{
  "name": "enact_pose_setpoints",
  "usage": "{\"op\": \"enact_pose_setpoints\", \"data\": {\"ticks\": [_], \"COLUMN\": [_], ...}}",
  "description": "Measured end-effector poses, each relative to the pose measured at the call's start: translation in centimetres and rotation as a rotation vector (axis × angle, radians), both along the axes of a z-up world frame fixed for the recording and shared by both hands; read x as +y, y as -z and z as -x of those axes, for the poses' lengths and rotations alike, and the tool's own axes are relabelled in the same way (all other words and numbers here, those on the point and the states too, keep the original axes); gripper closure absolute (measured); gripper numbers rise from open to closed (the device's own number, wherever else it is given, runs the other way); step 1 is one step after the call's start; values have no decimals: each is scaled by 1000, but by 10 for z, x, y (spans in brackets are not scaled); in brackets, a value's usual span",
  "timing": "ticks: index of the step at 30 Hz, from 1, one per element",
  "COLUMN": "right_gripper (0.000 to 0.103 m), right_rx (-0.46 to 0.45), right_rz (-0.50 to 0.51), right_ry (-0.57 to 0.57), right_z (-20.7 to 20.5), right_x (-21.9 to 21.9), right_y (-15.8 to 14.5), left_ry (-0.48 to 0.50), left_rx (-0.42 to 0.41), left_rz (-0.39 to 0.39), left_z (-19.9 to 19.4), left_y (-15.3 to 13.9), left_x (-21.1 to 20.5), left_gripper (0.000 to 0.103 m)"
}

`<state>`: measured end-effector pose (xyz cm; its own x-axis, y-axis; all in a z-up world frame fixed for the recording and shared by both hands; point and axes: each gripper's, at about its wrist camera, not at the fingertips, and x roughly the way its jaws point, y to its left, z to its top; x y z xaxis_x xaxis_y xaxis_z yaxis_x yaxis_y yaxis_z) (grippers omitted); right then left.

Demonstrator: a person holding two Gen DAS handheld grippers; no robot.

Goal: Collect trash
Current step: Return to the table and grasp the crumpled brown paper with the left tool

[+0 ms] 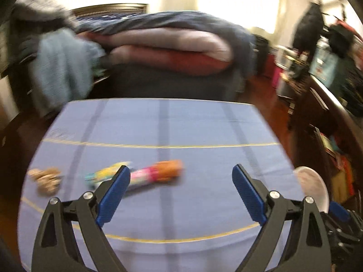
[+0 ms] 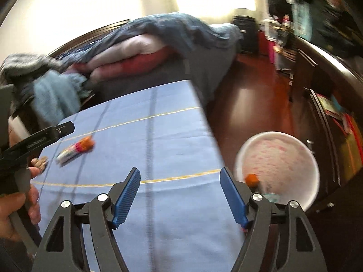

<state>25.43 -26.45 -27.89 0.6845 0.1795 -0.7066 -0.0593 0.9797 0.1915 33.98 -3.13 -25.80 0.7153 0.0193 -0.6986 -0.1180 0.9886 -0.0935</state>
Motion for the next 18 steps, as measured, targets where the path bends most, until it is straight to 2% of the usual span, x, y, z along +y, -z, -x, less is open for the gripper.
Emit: {"op": "enact_pose_setpoints", "data": {"ticks": [6,10,14,18], "right_gripper": [30,30,30,30], "right_rx": [1,1,-5,10], "right_rz": [11,22,35,42], "right_ry": [-128,-211,-263,-301], "right_z": [-1,-2,-12,-31], "right_x": [58,100,134,164], "right_y": [-2,-3,-3,2], "left_ry": [-232,-352,-389,-363], "left_rx": [9,26,60,100], "left_rz": [-25,-57,-47,-14], "left_z": [13,16,10,-1], "left_y": [9,21,37,53], "left_x": [93,139,163,177], "left_gripper": [11,8,8,9]}}
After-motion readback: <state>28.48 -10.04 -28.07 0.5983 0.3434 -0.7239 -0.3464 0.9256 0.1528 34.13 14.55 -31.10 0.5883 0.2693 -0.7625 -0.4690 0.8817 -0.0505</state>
